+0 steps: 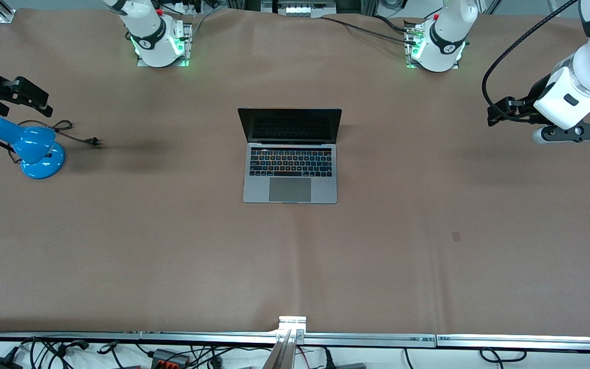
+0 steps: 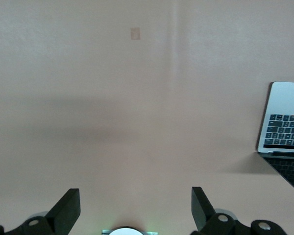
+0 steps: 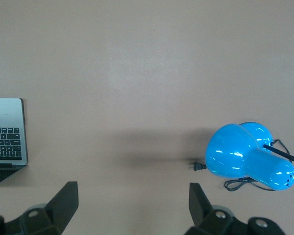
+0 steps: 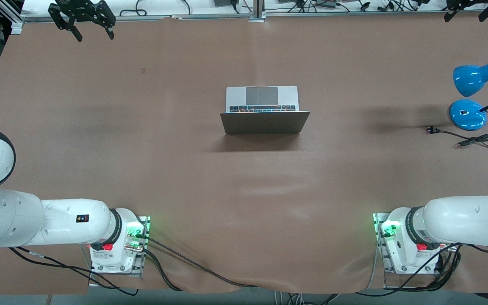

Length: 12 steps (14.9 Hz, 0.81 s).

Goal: Close laptop with both arms from behind

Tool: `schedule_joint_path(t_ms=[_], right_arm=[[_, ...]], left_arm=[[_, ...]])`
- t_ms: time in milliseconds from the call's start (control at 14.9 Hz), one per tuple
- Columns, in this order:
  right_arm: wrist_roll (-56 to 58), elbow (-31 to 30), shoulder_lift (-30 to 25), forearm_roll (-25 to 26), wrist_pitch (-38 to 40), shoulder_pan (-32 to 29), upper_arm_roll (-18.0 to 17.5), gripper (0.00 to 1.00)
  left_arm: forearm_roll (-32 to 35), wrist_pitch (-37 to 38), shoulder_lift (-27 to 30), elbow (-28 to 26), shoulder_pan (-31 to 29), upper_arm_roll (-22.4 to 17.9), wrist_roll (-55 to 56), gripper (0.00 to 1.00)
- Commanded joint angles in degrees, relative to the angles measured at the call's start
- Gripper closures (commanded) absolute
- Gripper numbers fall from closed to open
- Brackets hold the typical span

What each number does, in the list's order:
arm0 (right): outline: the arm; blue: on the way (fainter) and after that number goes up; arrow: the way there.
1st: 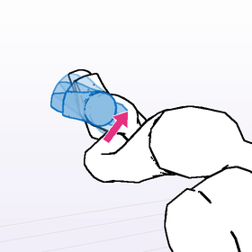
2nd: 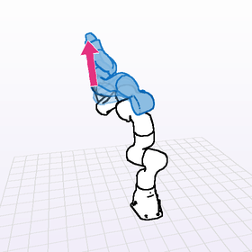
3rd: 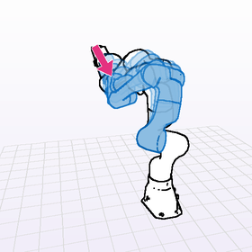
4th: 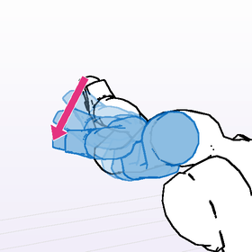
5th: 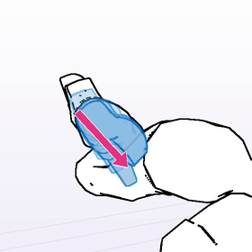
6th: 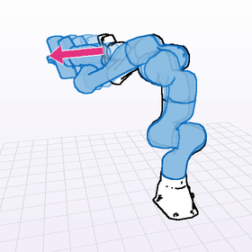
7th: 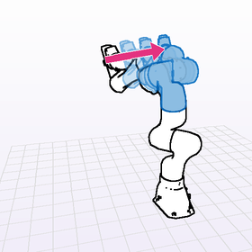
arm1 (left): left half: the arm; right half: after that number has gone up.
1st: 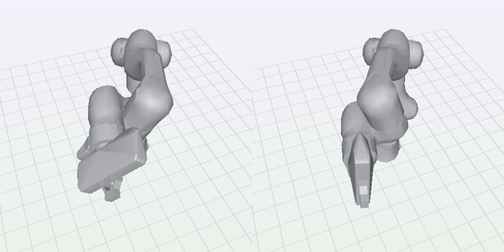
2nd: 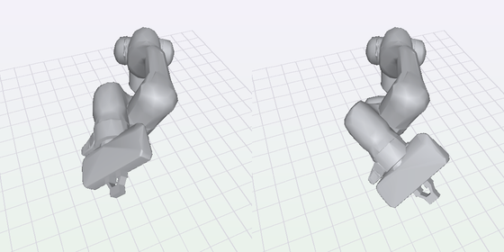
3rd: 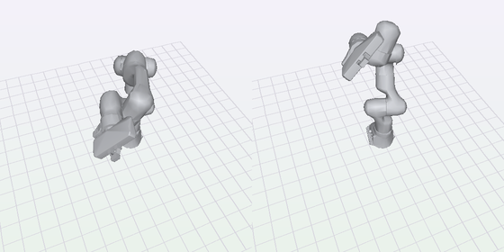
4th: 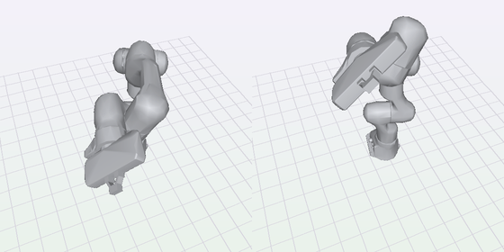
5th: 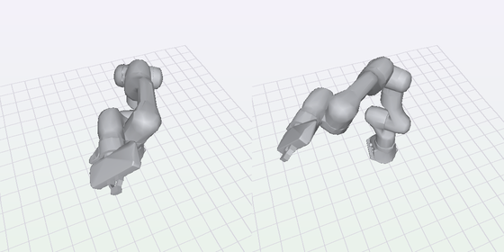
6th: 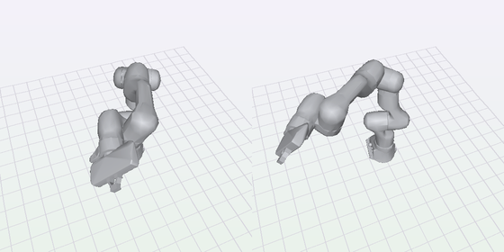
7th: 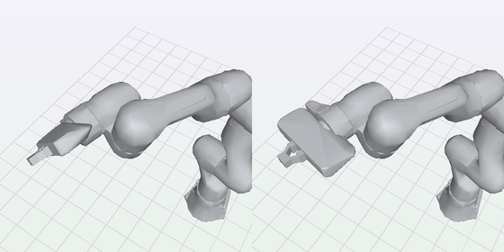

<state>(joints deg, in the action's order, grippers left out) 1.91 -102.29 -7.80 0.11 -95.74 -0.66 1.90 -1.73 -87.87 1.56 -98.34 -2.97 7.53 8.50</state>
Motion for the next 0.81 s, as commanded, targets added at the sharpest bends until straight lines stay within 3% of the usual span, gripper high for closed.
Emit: schedule_joint_path(t_ms=[0,268,336,403,470,537,738], right_arm=[[-0.94,-1.15,-0.99,0.6,-0.06,-0.48,-0.41,0.0],[-1.02,-0.8,-0.63,0.77,0.2,-0.48,-0.41,0.0],[-1.03,-0.72,-0.64,0.77,0.2,-0.48,-0.41,0.0],[-1.12,-0.8,-0.55,0.77,0.11,-0.48,-0.41,0.0],[-1.12,-0.72,-0.55,0.77,0.11,-0.48,-0.41,0.25],[-1.12,-0.8,-0.63,0.77,0.37,-0.4,-0.41,0.54],[-0.68,-0.72,-0.55,0.77,0.73,-0.4,-0.41,0.97]], left_arm=[[-1.53,0.15,0.11,0.34,-0.46,-0.24,-0.24,0.0],[-1.53,0.5,0.11,0.34,-0.37,-0.24,-0.24,0.0],[-1.53,0.76,0.11,0.43,-0.37,-0.15,-0.33,0.22],[-1.53,1.11,0.2,0.34,-0.37,-0.06,-0.77,0.77],[-1.35,1.55,0.2,0.69,-0.37,0.11,-1.73,0.9],[-1.44,1.91,0.2,1.48,-0.37,0.2,-3.04,0.95],[-1.61,3.49,0.03,2.01,-0.45,-0.24,-4.02,1.0]])
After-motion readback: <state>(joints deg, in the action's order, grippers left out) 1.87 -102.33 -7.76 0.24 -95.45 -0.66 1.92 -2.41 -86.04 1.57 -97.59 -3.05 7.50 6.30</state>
